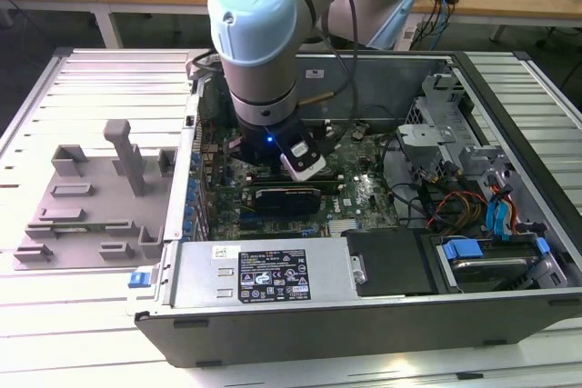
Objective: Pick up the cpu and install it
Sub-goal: 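Install the second cpu locking lever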
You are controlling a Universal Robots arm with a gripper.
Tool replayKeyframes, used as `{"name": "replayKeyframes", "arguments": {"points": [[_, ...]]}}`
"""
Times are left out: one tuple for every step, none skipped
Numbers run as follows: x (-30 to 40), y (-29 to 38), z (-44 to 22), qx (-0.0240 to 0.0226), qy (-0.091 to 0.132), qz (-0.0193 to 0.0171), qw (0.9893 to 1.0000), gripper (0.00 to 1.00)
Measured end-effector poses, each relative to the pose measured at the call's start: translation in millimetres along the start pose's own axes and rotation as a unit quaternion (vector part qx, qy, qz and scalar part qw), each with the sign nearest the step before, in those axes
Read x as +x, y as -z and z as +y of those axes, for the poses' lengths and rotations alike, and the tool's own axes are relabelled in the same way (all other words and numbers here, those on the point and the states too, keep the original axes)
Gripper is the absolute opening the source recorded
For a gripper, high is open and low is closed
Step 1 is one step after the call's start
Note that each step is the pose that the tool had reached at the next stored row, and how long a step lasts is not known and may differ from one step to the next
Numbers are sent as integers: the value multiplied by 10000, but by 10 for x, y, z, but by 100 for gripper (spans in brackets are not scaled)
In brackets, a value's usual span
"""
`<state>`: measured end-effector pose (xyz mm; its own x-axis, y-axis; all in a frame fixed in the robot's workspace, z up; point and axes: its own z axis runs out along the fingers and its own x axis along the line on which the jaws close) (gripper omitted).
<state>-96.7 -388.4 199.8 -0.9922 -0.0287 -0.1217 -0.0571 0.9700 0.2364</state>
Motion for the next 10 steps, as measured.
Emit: {"name": "replayKeyframes", "arguments": {"points": [[22,-11,-1,0,-1,-21,10000,11],[36,-17,-3,1,-2,-31,10000,11],[49,-21,-4,3,-3,-41,10000,11],[68,-26,-5,4,-2,-53,10000,11],[73,-27,-5,4,-4,-56,10000,11],[73,-28,-5,5,-4,-57,10000,11],[73,-28,-5,5,-4,-56,10000,11],[74,-29,-6,7,-4,-56,10000,11],[75,-31,-6,13,-4,-56,10000,11],[74,-28,-5,16,-5,-57,10000,11]]}}
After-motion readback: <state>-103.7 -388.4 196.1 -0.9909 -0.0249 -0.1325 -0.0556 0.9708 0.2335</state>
